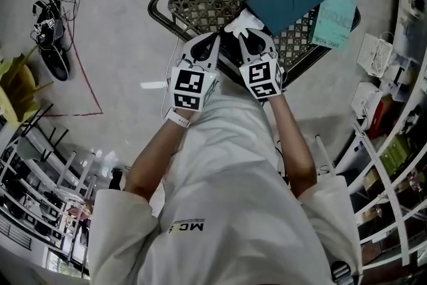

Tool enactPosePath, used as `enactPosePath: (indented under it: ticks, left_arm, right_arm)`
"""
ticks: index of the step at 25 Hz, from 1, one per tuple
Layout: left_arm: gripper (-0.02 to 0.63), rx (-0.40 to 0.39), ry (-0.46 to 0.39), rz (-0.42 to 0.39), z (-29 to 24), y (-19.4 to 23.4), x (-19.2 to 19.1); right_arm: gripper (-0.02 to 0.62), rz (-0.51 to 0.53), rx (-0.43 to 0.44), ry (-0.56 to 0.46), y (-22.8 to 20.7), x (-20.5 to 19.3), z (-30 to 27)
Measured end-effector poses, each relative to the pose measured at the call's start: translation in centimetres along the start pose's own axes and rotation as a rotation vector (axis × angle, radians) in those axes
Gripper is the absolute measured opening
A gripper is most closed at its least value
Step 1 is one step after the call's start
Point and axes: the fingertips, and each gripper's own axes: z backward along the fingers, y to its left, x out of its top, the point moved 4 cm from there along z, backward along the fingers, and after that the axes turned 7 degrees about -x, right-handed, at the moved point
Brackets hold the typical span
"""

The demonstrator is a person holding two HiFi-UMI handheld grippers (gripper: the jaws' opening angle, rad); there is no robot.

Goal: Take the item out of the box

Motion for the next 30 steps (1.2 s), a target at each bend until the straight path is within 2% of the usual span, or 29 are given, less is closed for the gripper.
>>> enactPosePath:
  ticks: [5, 17, 30]
  left_arm:
    - [0.025, -0.004, 0.017, 0.013, -1.0, 0.4, -0.7]
    - [0.025, 0.019, 0.066, 0.028, -2.0, 1.0, -2.5]
    - [0.025, 0.006, 0.091, 0.016, -1.8, 0.2, -3.0]
  right_arm:
    - [0.077, 0.024, 0.035, 0.064, 0.3, -2.0, -2.7]
    - [0.071, 0.178, 0.067, 0.138, 0.7, -4.8, -5.9]
    - [0.018, 0.171, 0.064, 0.115, 0.0, -4.4, -5.5]
